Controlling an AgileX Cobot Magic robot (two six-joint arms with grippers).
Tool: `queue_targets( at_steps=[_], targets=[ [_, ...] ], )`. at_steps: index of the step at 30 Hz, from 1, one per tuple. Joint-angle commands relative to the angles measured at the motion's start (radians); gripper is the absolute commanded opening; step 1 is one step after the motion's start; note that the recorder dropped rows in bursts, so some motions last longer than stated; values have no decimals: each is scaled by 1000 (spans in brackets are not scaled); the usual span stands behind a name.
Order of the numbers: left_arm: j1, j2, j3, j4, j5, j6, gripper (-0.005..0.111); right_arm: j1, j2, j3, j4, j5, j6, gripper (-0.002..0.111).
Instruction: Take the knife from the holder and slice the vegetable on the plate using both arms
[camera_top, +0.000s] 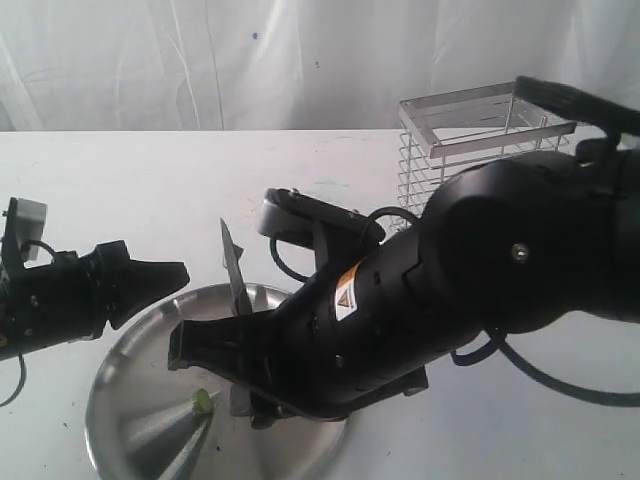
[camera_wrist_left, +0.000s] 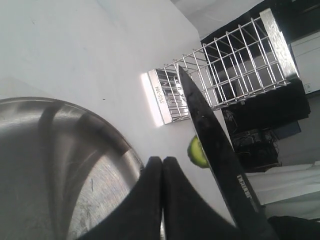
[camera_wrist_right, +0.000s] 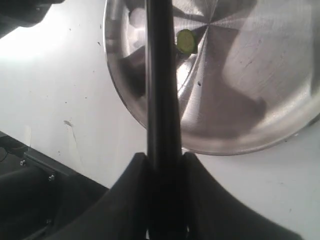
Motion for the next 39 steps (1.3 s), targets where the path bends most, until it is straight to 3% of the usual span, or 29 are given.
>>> queue_targets(
  at_steps=[1, 13, 20, 39],
  targets=[
    [1, -12, 2, 43, -7, -5, 0, -8, 16, 3, 32, -61, -25, 0],
    [1, -12, 2, 59, -7, -5, 0, -8, 63, 3, 87, -29, -82, 0],
    [-1, -12, 2, 62, -7, 32, 0, -8, 66, 3, 282, -85, -259, 0],
    [-1, -12, 2, 83, 49, 71, 0, -8, 51, 3, 295, 2, -269, 0]
  ],
)
